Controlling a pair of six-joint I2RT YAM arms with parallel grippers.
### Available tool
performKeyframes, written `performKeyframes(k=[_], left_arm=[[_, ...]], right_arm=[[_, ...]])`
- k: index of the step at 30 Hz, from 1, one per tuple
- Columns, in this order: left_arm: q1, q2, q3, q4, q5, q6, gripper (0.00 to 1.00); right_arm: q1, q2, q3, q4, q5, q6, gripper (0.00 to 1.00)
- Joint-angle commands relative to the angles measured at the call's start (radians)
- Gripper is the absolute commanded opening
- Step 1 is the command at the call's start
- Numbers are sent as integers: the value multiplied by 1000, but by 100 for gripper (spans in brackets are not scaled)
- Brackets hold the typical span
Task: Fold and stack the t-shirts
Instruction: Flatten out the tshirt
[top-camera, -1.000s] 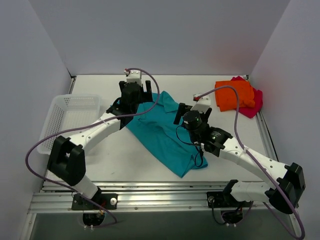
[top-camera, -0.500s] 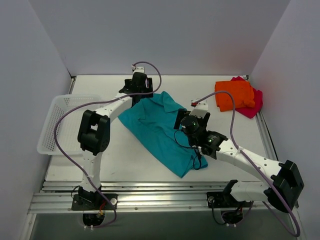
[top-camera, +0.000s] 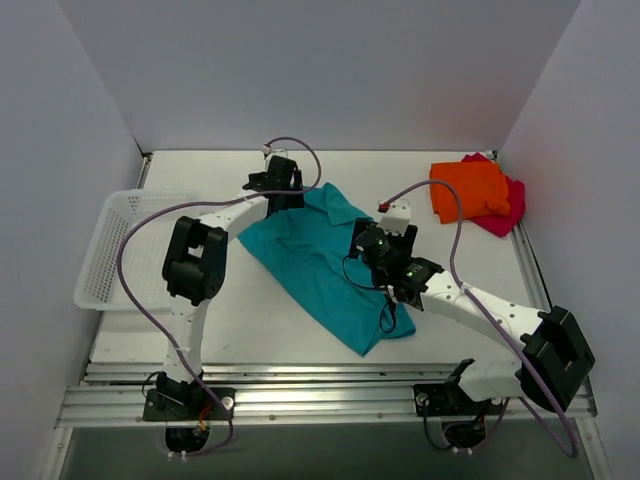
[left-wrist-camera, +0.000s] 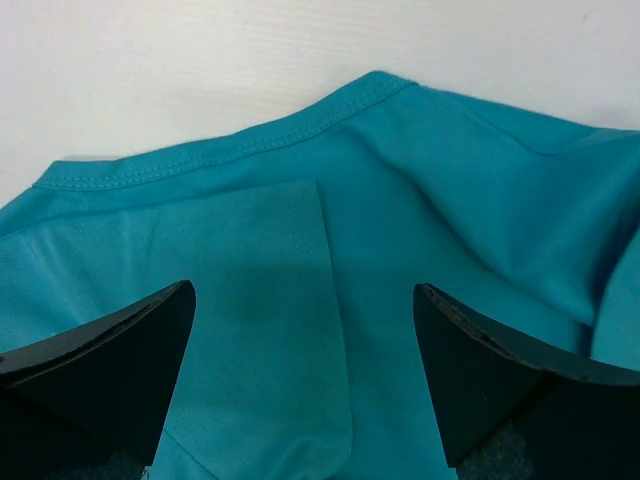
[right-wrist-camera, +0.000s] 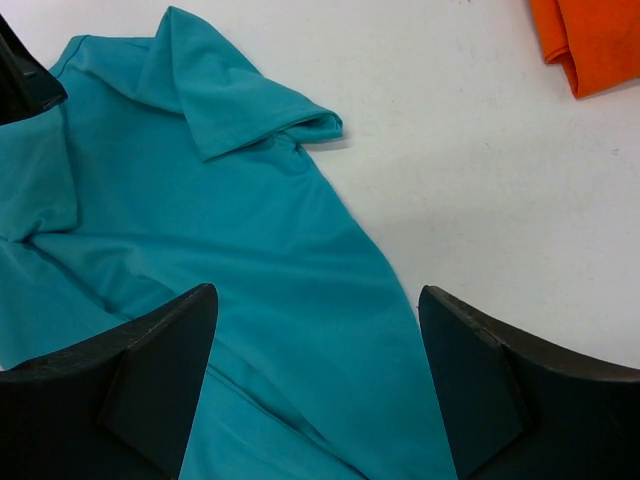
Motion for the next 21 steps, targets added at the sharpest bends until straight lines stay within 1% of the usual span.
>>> performKeyframes(k=[1,7,8,14,15,17,19,20,21], left_arm=[[6,32,7,-32,-30,-23,100],[6,92,45,-52,-52,-28,100],[8,102,53,-59,-57,-31,95],[15,118,70,-60,-78,-46,91],[20,118,70,-59,-80,-47,88],[23,115,70,-63,-81,-54,86],[25,109,59,-57,-92,-58,80],[25,104,53,-52,-95,-58,77],[28,101,42,-51,-101,-63,72]], right_arm=[[-15,16,24,15,26,0,77],[-30,28,18,24,8,0,77],[-33,30,19,24,6,0,77],[-46,45,15,26,-3,2,77],[-47,50,15,27,-6,2,77],[-50,53,15,26,-6,2,77],[-53,58,15,27,-9,0,77],[-55,61,15,29,-9,2,77],[-56,64,15,29,-12,2,77]])
